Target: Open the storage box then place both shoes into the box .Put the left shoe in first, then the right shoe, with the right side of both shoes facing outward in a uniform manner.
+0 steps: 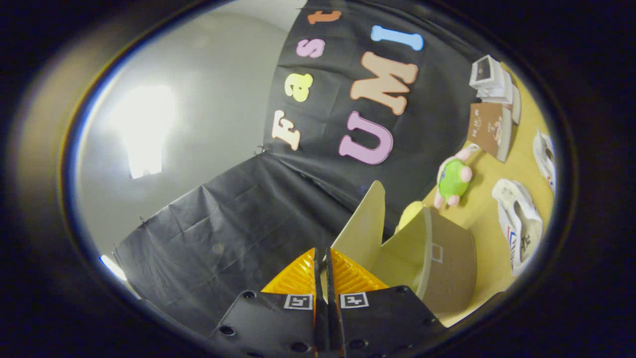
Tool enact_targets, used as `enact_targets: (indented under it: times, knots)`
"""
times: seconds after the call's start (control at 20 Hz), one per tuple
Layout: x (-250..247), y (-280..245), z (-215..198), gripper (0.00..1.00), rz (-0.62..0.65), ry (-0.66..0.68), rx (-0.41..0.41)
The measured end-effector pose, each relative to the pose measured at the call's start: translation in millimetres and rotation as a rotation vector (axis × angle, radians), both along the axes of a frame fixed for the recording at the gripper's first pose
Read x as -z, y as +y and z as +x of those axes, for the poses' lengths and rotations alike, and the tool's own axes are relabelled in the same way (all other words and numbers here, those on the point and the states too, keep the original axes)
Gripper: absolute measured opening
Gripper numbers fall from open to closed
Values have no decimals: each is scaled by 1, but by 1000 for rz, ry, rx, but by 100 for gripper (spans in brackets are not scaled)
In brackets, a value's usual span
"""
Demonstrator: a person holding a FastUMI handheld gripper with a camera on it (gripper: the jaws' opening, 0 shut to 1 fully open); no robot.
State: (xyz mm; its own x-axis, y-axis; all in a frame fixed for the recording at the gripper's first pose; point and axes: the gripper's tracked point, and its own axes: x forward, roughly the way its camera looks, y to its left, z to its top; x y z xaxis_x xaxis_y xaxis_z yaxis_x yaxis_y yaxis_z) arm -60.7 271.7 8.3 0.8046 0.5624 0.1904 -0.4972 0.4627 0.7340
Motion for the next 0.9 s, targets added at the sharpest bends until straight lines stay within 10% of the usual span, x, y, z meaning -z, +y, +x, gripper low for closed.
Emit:
enact_targets:
  times: [0.65, 0.9]
  knots:
    - [-2, 178, -22, 5, -387, -150, -237]
    - [25, 201, -23, 22, -456, -108, -247]
